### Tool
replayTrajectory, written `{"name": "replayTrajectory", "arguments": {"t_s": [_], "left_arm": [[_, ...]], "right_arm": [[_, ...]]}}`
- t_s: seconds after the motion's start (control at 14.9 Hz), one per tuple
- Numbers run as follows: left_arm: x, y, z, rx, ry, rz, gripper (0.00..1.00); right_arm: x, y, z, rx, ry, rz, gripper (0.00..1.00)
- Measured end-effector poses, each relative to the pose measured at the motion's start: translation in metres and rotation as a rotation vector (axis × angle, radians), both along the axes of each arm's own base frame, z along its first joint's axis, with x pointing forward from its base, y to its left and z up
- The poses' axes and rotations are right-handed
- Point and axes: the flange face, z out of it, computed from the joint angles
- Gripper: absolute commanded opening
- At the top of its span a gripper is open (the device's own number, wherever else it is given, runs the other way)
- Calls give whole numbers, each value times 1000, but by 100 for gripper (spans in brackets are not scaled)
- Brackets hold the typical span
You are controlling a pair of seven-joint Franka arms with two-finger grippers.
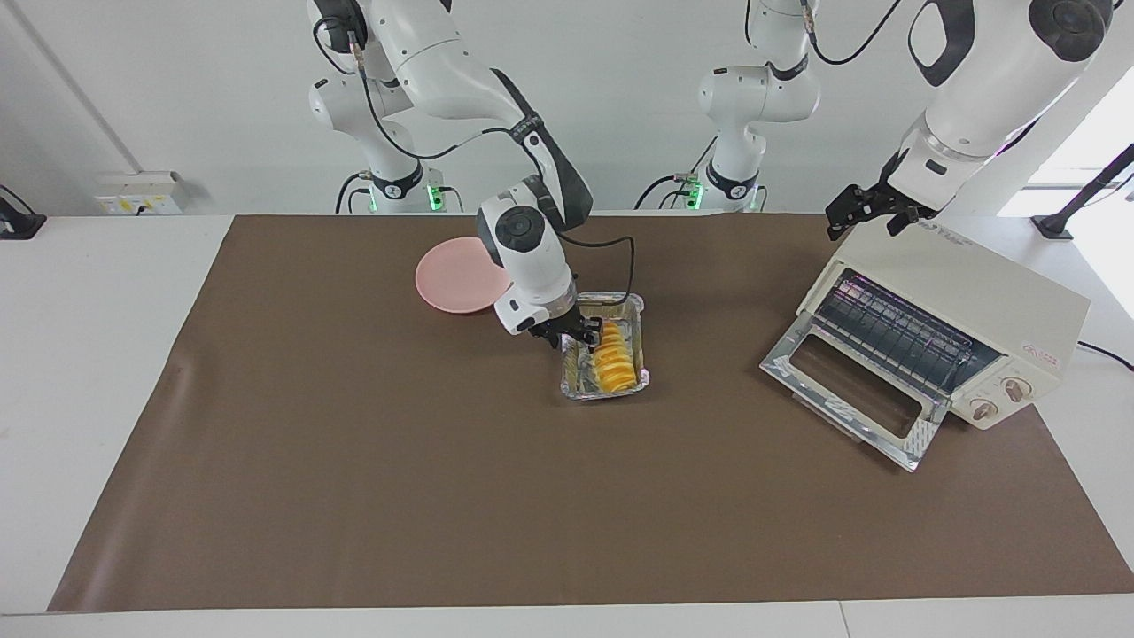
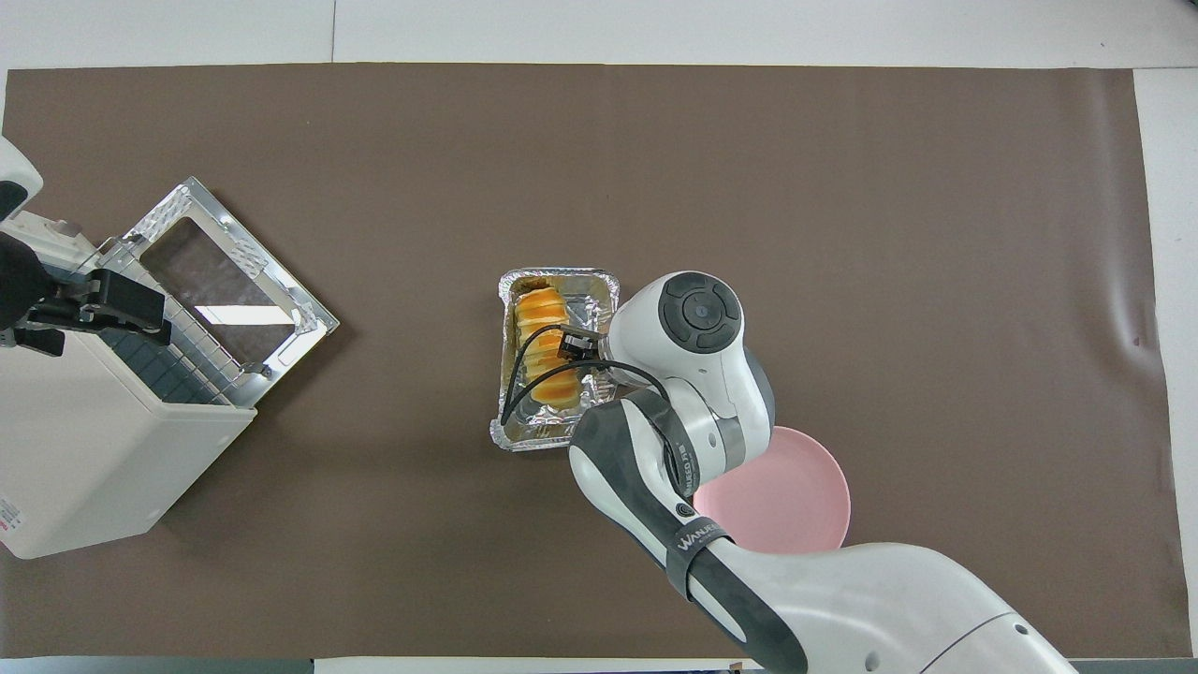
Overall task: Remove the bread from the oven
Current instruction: 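Grasp the foil tray with the right gripper and slide it away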
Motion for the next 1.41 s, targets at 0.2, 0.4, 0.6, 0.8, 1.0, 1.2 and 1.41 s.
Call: {"name": "replayTrajectory", "arguments": {"t_s": [0.2, 0.4, 0.6, 0.8, 1.0, 1.2, 1.41], "left_arm": [[0, 1, 0, 0, 1, 1, 100], [0, 1, -1, 0, 2, 2, 100], [0, 1, -1, 0, 2, 2, 100], [0, 0, -1, 0, 3, -1, 100], [0, -1, -1, 0, 3, -2, 100], [0, -2, -1, 0, 3, -4, 100], [0, -3, -1, 0, 3, -5, 100]], "right_arm": [[0, 0, 0, 40, 25, -45, 0], [0, 0, 0, 51, 26, -57, 0], [6, -2, 4, 62, -5, -71, 0], [26, -26, 20, 71, -16, -98, 0], [63, -100, 60, 81, 2, -39, 0], [89, -212, 79, 96, 5, 48, 0], [83, -291, 45, 104, 15, 143, 0]]}}
